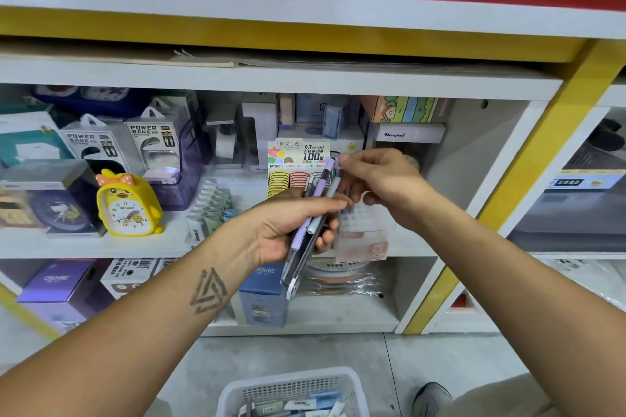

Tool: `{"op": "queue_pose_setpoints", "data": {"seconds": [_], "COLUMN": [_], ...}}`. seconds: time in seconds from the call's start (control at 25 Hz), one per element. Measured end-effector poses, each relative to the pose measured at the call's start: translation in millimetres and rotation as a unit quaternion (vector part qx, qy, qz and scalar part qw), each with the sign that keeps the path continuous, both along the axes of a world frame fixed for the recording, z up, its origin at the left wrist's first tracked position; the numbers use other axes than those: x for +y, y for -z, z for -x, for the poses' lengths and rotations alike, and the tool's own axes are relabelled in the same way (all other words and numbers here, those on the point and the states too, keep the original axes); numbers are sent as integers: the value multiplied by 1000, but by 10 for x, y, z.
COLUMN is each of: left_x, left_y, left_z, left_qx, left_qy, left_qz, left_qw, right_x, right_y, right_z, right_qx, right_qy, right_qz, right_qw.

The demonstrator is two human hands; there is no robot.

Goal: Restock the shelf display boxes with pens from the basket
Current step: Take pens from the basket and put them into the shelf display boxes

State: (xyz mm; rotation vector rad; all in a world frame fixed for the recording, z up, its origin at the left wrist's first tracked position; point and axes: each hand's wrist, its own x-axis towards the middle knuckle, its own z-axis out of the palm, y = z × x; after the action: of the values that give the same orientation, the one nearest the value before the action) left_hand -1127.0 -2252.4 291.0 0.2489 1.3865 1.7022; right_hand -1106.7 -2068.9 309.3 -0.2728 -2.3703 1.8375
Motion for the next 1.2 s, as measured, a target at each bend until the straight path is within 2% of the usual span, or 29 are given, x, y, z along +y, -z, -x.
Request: {"op": "queue_pose_setpoints", "data": {"seconds": [0.08,0.16,0.2,0.24,0.32,0.44,0.52,0.64,1.0,1.12,1.2], "left_x": [17,21,18,13,-2,-14,-8,0,-15,-21,-28], "left_y": [-1,7,17,29,41,24,-1,-25,-53,-60,-62], "left_z": [-13,-15,-6,5,32,67,73,68,97,101,109], "left_qx": [-12,-23,-28,-32,-47,-67,-69,-68,-79,-86,-88], "left_qy": [19,20,9,-6,-46,-88,-105,-124,-171,-183,-191], "left_qz": [5,14,22,31,34,16,0,-15,-55,-71,-81], "left_qw": [1000,999,999,999,997,994,992,990,981,977,974], "right_x": [-8,57,113,170,265,255,226,243,309,309,280], "right_y": [-30,-84,-110,-130,-101,33,114,176,179,210,181], "right_z": [-11,17,30,37,52,23,-4,-11,2,23,18], "right_qx": [0,39,68,93,108,89,94,125,142,121,129], "right_qy": [0,77,130,173,200,116,62,33,-4,-7,-2], "right_qz": [87,152,149,117,-32,-281,-358,-369,-394,-444,-499], "right_qw": [996,985,978,974,973,949,927,920,908,888,857]}}
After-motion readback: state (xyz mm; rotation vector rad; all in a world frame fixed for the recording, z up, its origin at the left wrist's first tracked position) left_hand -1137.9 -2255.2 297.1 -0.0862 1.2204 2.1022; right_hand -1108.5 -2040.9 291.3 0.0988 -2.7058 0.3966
